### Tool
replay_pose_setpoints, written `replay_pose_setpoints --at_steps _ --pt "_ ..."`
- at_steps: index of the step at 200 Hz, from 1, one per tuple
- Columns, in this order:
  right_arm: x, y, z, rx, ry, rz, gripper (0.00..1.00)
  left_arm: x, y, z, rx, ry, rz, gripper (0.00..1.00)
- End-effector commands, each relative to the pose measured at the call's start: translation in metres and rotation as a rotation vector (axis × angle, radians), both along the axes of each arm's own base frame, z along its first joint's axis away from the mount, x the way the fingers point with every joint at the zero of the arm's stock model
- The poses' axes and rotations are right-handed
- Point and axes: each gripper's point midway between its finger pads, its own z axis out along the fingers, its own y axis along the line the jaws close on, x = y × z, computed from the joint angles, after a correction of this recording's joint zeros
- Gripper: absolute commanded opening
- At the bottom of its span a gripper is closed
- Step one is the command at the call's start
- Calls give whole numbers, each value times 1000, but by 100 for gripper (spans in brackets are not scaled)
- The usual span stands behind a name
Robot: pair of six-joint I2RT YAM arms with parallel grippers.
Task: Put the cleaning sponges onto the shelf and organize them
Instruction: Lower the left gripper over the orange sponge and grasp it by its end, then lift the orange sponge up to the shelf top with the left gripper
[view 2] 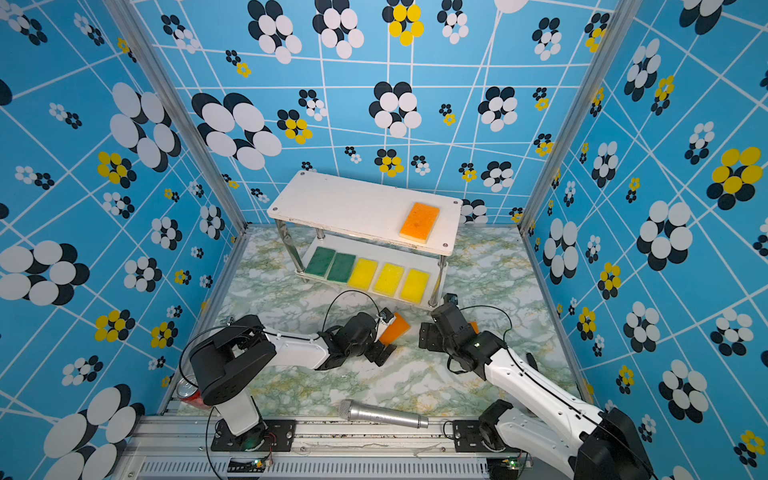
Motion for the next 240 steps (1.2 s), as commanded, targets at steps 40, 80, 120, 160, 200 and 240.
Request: replay_pose_setpoints --at_steps 40,80,120,160,200,240 --pt "0 -3 2 14 -9 -19 91 -3 9 -23 62 38 7 92" --pt "1 -1 2 7 -6 -10 91 -4 8 -25 64 49 5 83" --pt "2 0 1 10 -4 -10 91 -5 9 -28 69 59 2 71" --pt "2 -1 0 7 -4 -12 91 -7 11 -26 62 69 15 64" --pt "2 -2 -1 0 -1 -16 91 -8 15 -14 66 67 26 62" --pt "1 -6 -5 -12 3 -32 91 -9 24 29 102 33 28 61"
